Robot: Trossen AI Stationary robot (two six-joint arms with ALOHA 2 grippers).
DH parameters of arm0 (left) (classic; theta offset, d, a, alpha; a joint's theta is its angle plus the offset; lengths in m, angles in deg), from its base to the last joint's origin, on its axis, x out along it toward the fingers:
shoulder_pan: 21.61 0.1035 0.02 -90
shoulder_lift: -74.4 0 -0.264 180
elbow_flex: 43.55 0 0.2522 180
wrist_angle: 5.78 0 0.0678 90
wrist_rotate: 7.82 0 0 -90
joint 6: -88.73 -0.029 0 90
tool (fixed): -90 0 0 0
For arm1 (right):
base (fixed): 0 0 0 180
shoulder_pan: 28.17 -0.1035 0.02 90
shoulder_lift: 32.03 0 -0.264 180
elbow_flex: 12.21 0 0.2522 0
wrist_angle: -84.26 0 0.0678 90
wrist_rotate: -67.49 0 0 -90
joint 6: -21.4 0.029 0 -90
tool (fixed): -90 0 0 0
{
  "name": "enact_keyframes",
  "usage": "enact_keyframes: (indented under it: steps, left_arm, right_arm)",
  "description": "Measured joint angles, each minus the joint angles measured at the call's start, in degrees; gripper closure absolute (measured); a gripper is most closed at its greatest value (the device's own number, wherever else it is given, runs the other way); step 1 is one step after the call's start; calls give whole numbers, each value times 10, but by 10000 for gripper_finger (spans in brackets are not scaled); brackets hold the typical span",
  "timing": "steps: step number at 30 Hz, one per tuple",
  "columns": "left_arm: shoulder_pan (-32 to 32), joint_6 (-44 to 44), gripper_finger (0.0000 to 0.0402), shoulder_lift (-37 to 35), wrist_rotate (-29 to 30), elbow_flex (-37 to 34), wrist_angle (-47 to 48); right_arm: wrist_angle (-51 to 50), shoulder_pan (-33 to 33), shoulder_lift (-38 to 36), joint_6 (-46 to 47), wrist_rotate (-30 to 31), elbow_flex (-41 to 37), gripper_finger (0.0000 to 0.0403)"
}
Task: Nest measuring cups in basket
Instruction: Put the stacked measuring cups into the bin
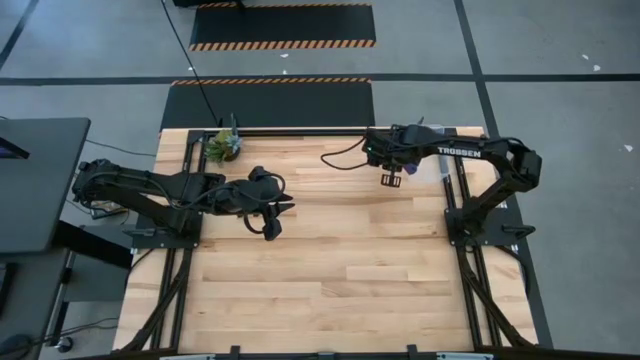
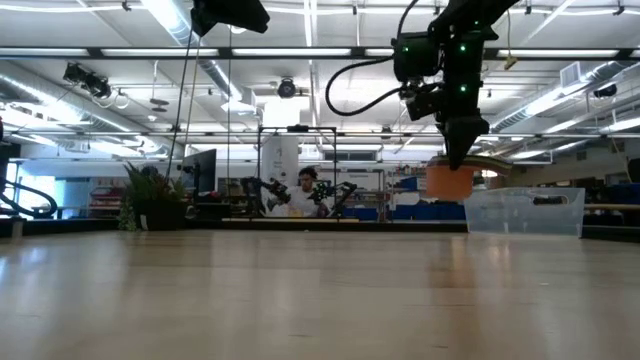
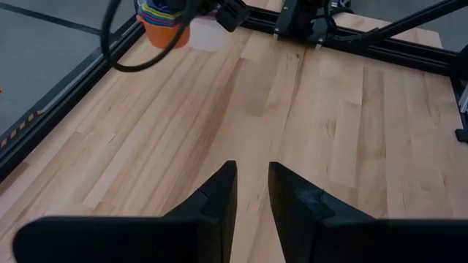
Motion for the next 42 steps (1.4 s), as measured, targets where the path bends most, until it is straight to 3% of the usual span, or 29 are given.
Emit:
enact_keyframes:
  steps: [19, 29, 42]
  left_arm:
    - [0, 0, 315, 0, 0, 0, 0]
    - [0, -1, 315, 0, 0, 0, 0]
    - [0, -1, 315, 0, 0, 0, 0]
  right_arm:
    - [-26, 99, -1, 46, -1, 1, 302]
    - [-27, 103, -1, 46, -2, 5, 302]
    - [-50, 105, -1, 46, 17, 80, 302]
